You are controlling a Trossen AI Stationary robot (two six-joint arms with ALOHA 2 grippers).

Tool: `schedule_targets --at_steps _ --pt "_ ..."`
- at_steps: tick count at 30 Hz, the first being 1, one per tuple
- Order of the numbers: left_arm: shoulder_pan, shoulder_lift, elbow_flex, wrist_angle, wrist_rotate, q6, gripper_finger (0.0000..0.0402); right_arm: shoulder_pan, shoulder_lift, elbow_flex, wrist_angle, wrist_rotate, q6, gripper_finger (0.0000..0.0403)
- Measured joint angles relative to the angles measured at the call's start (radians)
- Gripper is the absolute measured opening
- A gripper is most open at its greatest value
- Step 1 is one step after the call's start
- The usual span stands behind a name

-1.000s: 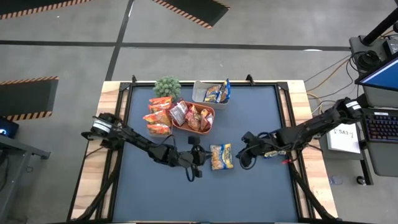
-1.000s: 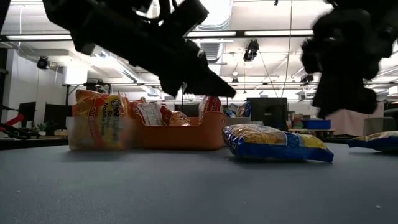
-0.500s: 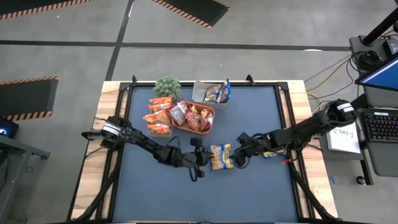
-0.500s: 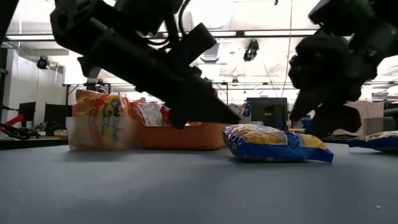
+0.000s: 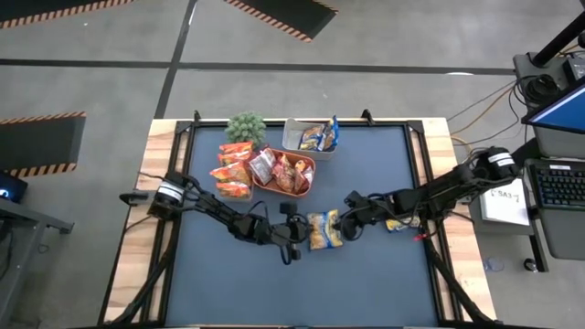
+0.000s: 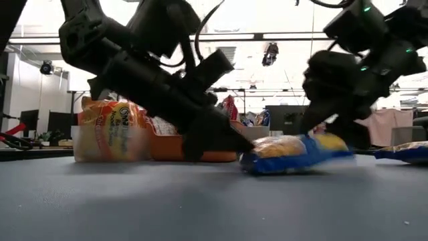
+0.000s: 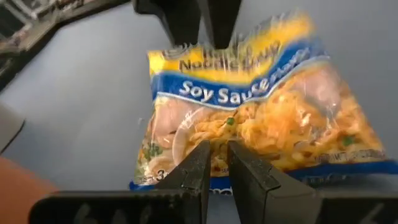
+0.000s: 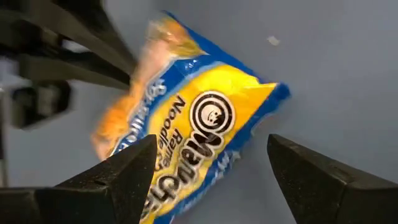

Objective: Sort Maruchan noodles
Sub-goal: Put the blue noodle pack into the gray bin

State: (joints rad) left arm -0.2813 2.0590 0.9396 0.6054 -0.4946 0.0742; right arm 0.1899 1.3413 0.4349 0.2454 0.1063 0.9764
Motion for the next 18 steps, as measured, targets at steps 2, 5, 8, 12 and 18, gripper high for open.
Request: schedule_targets --at_steps 2,5,8,12,18 --pt "0.005 0.010 -0.002 -0.006 -0.004 -0.010 0.0039 -0.008 0.000 -0.008 0.002 -0.003 -0.003 0.0294" --pt "0.006 0.009 -0.007 -0.024 -0.020 -0.019 0.0039 -0.008 0.016 -0.014 0.050 -0.001 -0.003 0.0293" --pt "0.010 0.018 -0.010 -0.013 -0.016 -0.039 0.0039 -0.007 0.030 -0.029 0.112 -0.003 0.003 0.0293" --pt "0.015 0.023 -0.009 -0.011 -0.008 -0.045 0.0039 -0.007 0.056 -0.033 0.199 -0.007 0.005 0.0293" --pt "0.021 0.023 -0.013 -0.011 -0.001 -0.043 0.0039 -0.012 0.103 -0.034 0.248 -0.002 -0.008 0.0292"
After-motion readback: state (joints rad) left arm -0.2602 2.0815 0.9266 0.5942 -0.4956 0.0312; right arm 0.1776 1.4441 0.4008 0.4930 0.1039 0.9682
